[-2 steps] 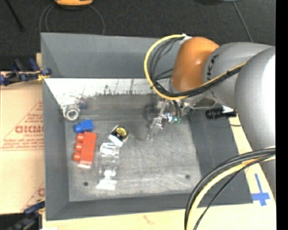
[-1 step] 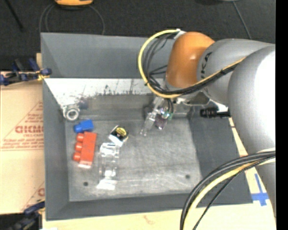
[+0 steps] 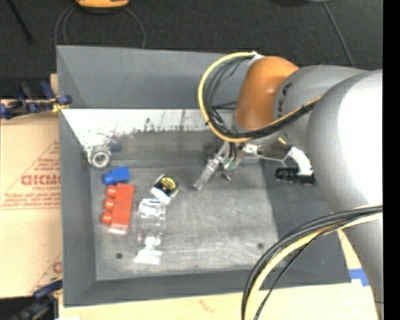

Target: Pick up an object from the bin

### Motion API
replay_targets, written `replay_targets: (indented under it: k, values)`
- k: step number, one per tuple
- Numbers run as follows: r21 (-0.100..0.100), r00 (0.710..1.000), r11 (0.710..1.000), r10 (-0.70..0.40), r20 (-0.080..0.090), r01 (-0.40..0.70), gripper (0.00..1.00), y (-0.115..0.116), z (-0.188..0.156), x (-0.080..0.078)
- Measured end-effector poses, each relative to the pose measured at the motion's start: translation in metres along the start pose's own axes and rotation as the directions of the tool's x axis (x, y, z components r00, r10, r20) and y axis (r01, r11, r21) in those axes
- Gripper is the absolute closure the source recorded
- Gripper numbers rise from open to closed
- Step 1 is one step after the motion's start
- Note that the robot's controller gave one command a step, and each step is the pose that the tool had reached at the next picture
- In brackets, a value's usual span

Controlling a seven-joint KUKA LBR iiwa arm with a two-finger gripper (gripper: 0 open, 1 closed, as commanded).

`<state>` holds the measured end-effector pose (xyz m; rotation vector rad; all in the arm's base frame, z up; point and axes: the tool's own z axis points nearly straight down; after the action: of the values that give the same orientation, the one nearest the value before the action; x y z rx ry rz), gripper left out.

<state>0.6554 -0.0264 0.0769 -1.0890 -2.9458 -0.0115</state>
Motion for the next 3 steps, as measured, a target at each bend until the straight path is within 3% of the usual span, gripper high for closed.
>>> replay_targets:
  k: [1, 2, 3]
  values:
    - [0.007, 1.000, 1.000, -0.008, 0.000, 0.008, 0.00, 0.001, -0.001, 0.001]
    - [0.004, 1.000, 1.000, -0.009, 0.010, 0.009, 1.00, 0.000, -0.002, -0.002]
    - [0.005, 1.000, 1.000, -0.013, 0.011, 0.013, 1.00, 0.000, -0.016, -0.005]
